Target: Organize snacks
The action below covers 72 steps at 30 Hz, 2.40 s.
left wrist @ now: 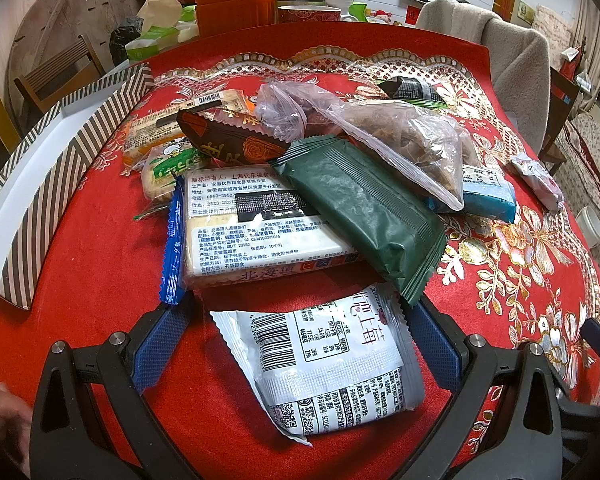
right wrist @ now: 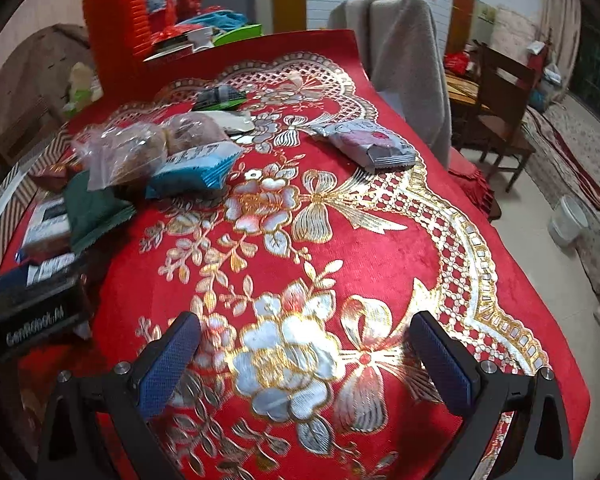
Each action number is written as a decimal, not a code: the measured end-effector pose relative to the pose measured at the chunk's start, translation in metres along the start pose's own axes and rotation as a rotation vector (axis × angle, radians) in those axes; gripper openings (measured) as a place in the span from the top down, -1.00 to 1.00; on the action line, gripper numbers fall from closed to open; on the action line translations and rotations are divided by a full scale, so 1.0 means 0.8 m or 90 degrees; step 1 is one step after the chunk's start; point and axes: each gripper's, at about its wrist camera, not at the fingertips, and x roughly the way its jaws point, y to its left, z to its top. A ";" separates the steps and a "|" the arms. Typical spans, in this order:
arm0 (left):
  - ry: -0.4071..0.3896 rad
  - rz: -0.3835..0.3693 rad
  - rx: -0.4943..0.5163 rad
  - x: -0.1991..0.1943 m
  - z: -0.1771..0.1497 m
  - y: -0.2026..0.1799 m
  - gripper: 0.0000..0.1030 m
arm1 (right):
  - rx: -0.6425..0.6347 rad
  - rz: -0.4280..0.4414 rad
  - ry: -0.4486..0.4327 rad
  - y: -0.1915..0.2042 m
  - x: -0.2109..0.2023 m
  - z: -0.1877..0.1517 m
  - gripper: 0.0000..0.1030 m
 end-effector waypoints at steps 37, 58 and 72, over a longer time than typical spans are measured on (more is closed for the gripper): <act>0.000 0.000 0.000 0.000 0.000 0.000 -0.99 | 0.001 -0.003 0.000 0.000 0.001 0.001 -1.00; -0.146 -0.269 0.132 -0.051 0.010 0.115 -0.98 | -0.122 0.113 -0.131 -0.066 -0.015 0.106 -0.79; -0.047 -0.499 0.275 -0.044 0.016 0.097 -0.98 | -0.205 0.152 -0.001 -0.068 0.104 0.168 -0.32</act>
